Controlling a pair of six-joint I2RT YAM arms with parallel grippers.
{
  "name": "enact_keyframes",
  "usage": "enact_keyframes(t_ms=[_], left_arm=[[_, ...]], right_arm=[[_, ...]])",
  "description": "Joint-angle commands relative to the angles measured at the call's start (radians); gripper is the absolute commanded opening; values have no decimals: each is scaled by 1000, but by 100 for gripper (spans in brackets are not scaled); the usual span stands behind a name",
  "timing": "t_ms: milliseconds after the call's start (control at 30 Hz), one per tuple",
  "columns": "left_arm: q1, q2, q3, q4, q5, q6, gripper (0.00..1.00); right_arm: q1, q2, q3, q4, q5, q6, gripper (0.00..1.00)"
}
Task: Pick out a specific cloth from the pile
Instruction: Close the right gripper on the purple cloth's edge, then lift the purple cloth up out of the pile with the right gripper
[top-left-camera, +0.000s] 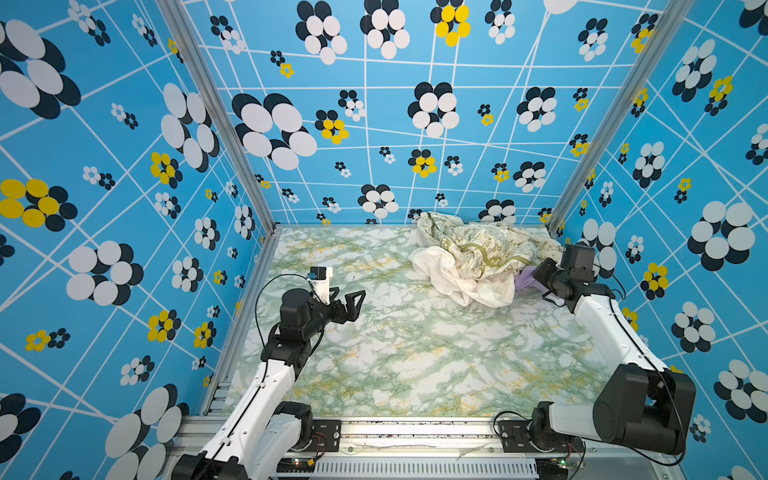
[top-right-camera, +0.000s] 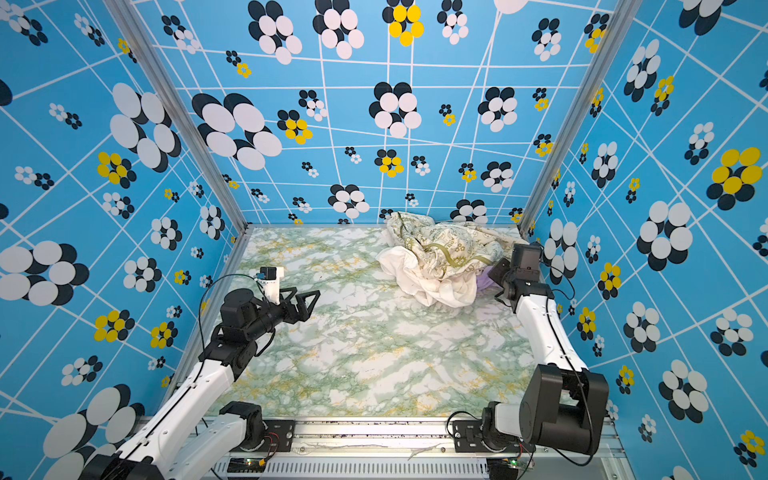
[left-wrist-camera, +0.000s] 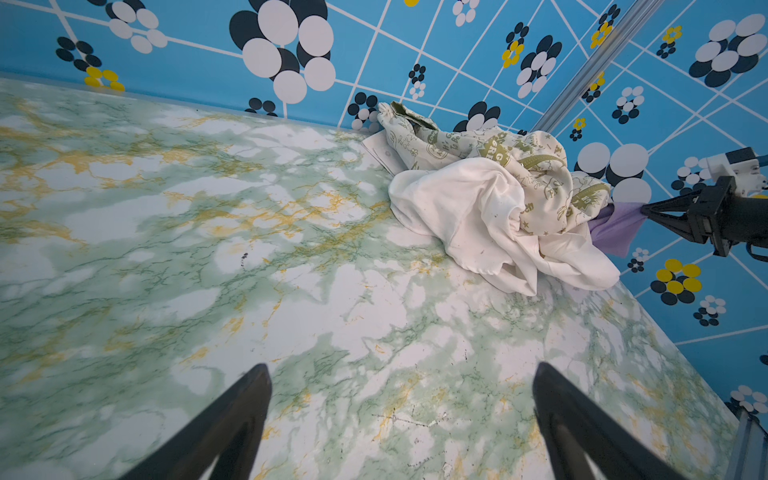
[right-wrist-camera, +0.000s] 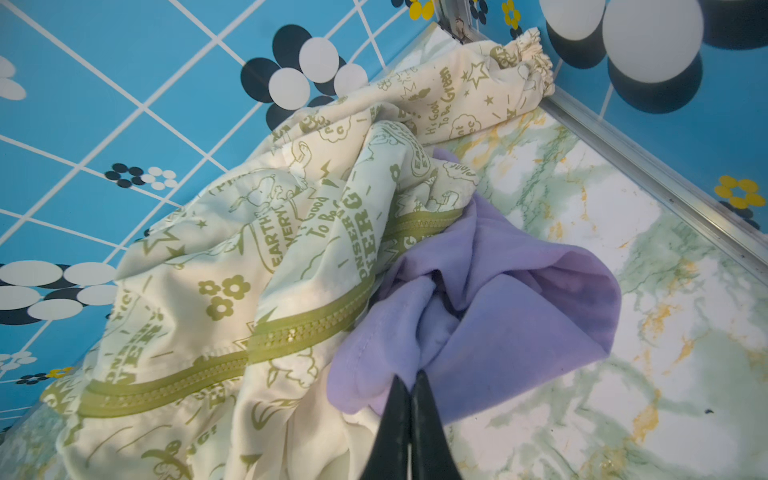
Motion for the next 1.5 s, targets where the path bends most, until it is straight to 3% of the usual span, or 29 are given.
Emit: enact_keyframes(t_ms=[0,733,1467], left_arm=[[-7,-14,36,14,19,-3,99],[-8,-29,23,29,27,-17,99],[-7,-20,15,53,39,-40,99]], right_arm=[[-5,-55,-4,60,-18,8,0],[-4,-227,73,141,-101,10,0],[13,-237,196,71,-124,-83,0]])
